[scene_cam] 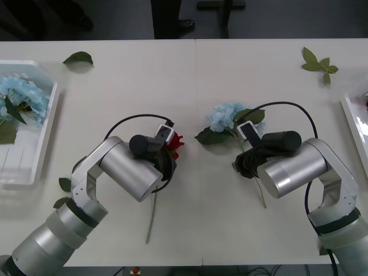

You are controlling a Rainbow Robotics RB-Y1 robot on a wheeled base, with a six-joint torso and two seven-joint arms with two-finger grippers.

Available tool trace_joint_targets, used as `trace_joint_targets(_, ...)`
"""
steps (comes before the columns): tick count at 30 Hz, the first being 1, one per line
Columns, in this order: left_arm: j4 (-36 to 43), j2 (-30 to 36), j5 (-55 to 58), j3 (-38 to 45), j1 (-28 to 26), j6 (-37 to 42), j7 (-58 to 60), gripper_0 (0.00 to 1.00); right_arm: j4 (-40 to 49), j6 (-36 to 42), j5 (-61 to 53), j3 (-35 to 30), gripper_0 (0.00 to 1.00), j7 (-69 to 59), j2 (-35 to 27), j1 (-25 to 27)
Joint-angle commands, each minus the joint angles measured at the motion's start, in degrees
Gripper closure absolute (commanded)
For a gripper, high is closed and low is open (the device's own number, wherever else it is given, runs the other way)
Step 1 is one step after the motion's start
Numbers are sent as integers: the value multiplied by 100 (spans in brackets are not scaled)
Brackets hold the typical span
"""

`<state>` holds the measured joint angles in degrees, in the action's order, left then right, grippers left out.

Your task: Place the red flowers into the right box and the blue flowers into the left box. If a person shows an open palm, hand one flower to the person first, then continue sorting.

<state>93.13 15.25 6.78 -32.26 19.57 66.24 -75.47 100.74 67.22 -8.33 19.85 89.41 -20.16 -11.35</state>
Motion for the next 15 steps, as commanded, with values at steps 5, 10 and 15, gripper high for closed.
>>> trace_joint_targets(5, 496, 48, 69, 159, 126, -24, 76, 100, 7, -130, -11, 54, 98, -231, 47, -113)
trace_joint_targets(10, 1313, 373, 666, 484, 126, 240, 93, 100, 7, -130, -55, 54, 100, -222, 47, -113)
trace_joint_targets(15, 2456, 795, 1607, 1117, 126, 882, 76, 100, 7, -130, -63, 54, 100, -231, 38, -113)
